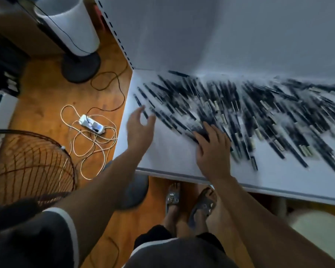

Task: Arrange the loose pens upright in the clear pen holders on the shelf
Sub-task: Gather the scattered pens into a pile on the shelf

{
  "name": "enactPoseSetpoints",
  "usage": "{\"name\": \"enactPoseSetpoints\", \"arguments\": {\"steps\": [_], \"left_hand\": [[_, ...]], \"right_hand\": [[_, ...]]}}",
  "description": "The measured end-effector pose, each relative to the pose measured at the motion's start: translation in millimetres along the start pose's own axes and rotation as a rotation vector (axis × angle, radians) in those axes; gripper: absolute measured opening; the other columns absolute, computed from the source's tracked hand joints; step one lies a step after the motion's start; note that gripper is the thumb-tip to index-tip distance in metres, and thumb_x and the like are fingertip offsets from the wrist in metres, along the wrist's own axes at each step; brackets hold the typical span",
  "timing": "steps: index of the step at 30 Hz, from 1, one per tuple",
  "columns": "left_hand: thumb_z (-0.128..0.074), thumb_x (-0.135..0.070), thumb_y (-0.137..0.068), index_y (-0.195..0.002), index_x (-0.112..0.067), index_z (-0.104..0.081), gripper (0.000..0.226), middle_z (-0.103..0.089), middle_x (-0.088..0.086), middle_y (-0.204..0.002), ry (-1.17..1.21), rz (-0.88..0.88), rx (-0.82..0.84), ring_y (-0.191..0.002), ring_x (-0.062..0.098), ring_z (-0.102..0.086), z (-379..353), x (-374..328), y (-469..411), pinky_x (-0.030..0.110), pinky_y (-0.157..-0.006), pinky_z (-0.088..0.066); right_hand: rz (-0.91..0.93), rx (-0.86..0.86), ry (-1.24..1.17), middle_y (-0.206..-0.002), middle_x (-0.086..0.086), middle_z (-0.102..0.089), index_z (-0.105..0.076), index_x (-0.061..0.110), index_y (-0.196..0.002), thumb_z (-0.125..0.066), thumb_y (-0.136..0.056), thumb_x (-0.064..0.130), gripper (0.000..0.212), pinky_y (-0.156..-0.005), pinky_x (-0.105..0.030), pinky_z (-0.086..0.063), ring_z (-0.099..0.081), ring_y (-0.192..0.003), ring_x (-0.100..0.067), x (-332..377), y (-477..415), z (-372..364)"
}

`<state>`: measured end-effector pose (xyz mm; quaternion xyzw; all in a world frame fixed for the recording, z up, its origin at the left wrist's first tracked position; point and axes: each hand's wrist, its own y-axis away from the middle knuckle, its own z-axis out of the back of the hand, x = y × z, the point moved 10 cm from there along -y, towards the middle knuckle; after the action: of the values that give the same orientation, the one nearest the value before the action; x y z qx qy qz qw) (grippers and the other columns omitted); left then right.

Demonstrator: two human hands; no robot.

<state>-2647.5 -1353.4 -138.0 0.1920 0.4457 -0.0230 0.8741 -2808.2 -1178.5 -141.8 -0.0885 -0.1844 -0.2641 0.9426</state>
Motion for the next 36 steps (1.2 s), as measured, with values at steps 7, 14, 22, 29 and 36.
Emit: {"name": "enactPoseSetpoints", "arguments": {"steps": [7, 14, 22, 29, 36], "left_hand": [[-0.039, -0.052, -0.098, -0.154, -0.017, -0.011, 0.072, -0.002, 0.005, -0.162, -0.461, -0.113, 0.027, -0.148, 0.026, 0.009, -61.1, -13.9, -38.5, 0.041, -0.119, 0.006], [-0.045, -0.047, -0.098, -0.151, -0.027, -0.024, 0.061, -0.007, -0.004, -0.162, -0.317, -0.330, 0.157, -0.148, 0.016, 0.005, -85.0, -24.0, -3.0, 0.040, -0.121, -0.001], [-0.029, -0.056, -0.098, -0.154, -0.026, -0.003, 0.068, 0.010, 0.004, -0.162, -0.529, -0.259, 0.098, -0.147, 0.023, 0.017, -99.5, -23.4, -26.5, 0.042, -0.119, 0.010], [-0.023, -0.056, -0.099, -0.154, -0.027, 0.000, 0.066, 0.015, 0.001, -0.161, -0.571, -0.393, 0.244, -0.146, 0.021, 0.022, -132.1, -29.7, 1.7, 0.039, -0.118, 0.014], [-0.034, -0.048, -0.099, -0.151, -0.036, -0.017, 0.056, 0.000, -0.008, -0.162, -0.110, -0.339, 0.251, -0.148, 0.009, 0.010, -111.5, -37.3, -0.3, 0.041, -0.121, 0.004]], "right_hand": [[0.014, -0.021, -0.010, -0.151, -0.014, -0.041, -0.058, 0.012, -0.133, -0.052, -0.091, 0.025, 0.044, -0.114, -0.056, -0.027, -0.027, -0.143, -0.032, -19.1, 2.8, -6.8], [-0.025, -0.079, 0.079, -0.153, -0.014, -0.038, -0.050, 0.014, -0.141, -0.051, -0.090, 0.040, 0.057, -0.116, -0.057, -0.021, -0.030, -0.141, -0.035, -28.9, -0.7, 0.1], [-0.074, -0.080, 0.196, -0.156, -0.013, -0.032, -0.043, 0.021, -0.147, -0.043, -0.092, 0.062, 0.068, -0.117, -0.057, -0.013, -0.025, -0.145, -0.036, -47.9, -4.1, 1.5], [-0.001, -0.061, 0.129, -0.159, -0.015, -0.025, -0.035, 0.019, -0.150, -0.051, -0.083, 0.047, 0.074, -0.116, -0.061, -0.014, -0.019, -0.147, -0.036, -39.4, -7.2, 4.4], [0.056, -0.054, 0.024, -0.157, -0.013, -0.030, -0.041, 0.016, -0.147, -0.046, -0.091, 0.044, 0.063, -0.116, -0.059, -0.016, -0.023, -0.147, -0.034, 5.9, -16.7, 5.1]]}}
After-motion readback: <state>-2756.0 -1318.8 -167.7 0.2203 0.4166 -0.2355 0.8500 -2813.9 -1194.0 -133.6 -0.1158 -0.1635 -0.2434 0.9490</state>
